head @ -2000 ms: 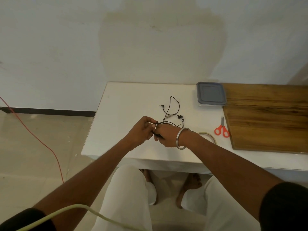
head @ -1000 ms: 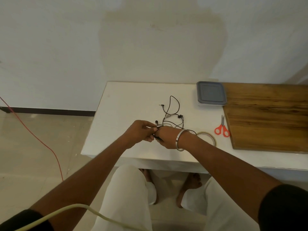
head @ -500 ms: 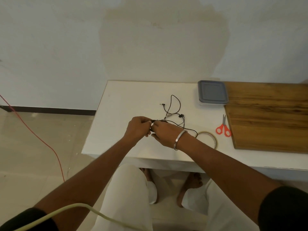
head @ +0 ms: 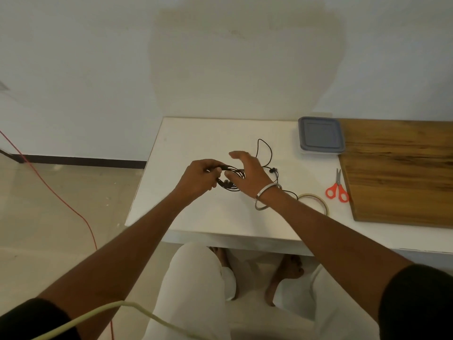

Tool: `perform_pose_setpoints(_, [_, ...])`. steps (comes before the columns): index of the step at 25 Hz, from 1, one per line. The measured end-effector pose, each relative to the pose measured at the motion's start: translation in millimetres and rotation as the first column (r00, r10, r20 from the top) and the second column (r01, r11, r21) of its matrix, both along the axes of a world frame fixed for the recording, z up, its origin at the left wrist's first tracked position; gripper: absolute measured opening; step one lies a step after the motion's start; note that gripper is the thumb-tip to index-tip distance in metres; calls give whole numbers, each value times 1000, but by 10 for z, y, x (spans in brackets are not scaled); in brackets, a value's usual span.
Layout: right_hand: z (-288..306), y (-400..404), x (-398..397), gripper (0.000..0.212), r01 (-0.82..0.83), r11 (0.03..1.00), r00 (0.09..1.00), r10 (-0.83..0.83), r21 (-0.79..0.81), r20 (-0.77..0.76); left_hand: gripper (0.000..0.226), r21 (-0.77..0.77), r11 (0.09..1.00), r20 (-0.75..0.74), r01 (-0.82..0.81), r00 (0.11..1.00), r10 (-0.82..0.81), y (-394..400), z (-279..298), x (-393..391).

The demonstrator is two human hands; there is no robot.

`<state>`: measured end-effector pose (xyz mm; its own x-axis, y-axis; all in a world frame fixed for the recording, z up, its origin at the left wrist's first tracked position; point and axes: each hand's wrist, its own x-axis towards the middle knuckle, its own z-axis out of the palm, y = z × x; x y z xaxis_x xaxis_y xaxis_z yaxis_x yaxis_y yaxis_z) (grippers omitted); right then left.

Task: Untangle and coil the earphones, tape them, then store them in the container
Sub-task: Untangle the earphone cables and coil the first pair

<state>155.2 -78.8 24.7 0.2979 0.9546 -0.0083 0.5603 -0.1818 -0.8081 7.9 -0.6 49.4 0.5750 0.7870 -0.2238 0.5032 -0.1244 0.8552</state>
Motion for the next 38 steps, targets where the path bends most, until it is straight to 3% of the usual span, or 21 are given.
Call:
perform_pose_setpoints(2, [-29,88,4,25,-58,993,985,41,-99,-167,24,-58,998,76,-26,997,30,96,-7,-30])
perform_pose_setpoints(4, [-67,167,-7,12,5,993,948,-42,-119,-314,23,-138,985,138,-99,983,119,201,-44,-82])
perform_pose_setpoints(7, [-148,295,-68,15,116,979,846,-185,-165,-501,23,-216,959,134,-185,967,216,310,-148,-137])
perform_pose_setpoints(10, [-247,453,-137,22,141,957,806,-259,-252,-532,22,-201,940,55,-274,955,290,396,-297,-123])
perform_pose_setpoints(15, [-420,716,-207,19,149,942,899,-256,-301,-355,27,-90,938,1,-334,942,336,549,-506,-136])
perform_pose_setpoints(20, [-580,1008,-314,20,94,957,990,-119,-275,-75,21,98,952,-109,-289,948,299,771,-682,-152])
perform_pose_setpoints(24, [-677,1182,-341,27,70,962,977,-13,-264,214,23,195,951,-191,-240,942,277,907,-831,-183])
perform_pose_setpoints(30, [-753,1271,-348,25,86,979,964,-35,-186,262,21,320,934,-192,-156,955,226,984,-911,-177])
perform_pose_setpoints(38, [-765,1280,-310,21,-27,992,902,77,-122,425,19,312,939,-201,-148,955,217,977,-961,-190])
